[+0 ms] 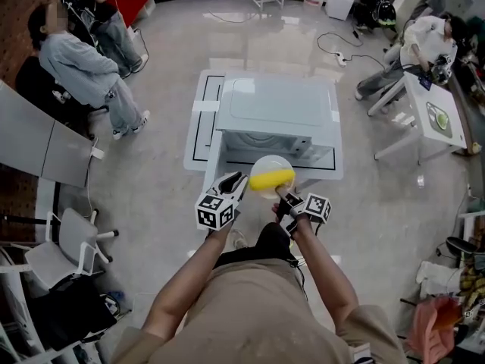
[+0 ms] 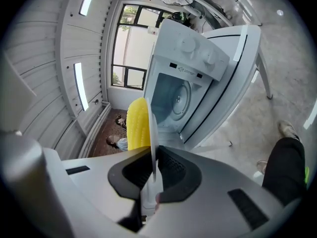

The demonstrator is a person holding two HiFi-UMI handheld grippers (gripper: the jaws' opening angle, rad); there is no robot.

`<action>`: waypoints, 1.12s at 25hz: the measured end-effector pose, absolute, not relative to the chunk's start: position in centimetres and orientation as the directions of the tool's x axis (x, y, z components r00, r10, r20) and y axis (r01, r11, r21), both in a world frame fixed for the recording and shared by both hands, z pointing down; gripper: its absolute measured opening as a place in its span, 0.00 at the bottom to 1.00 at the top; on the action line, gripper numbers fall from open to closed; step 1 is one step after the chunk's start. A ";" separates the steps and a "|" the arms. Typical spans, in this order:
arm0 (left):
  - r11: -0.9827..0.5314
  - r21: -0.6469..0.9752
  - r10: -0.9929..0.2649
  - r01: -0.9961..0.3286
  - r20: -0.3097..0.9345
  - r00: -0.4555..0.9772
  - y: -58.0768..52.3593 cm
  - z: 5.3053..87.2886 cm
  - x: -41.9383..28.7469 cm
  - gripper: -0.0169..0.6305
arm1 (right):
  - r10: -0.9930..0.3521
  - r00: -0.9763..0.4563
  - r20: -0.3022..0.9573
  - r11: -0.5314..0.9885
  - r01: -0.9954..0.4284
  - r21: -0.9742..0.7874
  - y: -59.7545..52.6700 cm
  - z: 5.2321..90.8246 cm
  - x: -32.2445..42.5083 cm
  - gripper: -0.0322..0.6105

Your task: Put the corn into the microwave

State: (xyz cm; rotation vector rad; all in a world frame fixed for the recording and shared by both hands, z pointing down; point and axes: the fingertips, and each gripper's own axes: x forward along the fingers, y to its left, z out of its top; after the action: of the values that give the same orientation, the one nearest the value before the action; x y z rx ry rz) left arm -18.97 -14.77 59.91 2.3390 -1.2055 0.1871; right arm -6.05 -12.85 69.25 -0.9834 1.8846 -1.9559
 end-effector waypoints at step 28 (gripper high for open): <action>-0.467 0.331 -0.683 -0.820 0.455 0.572 -21.2 65.2 -16.5 0.17 | -0.670 -0.677 0.305 -0.194 -0.237 -0.952 -27.1 82.9 -8.3 0.09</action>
State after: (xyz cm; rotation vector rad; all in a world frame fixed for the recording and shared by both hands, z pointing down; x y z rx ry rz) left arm -16.46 -21.19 65.22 2.2884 -1.2000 0.3529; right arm -8.30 -27.14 82.85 -1.0545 1.7567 -1.9405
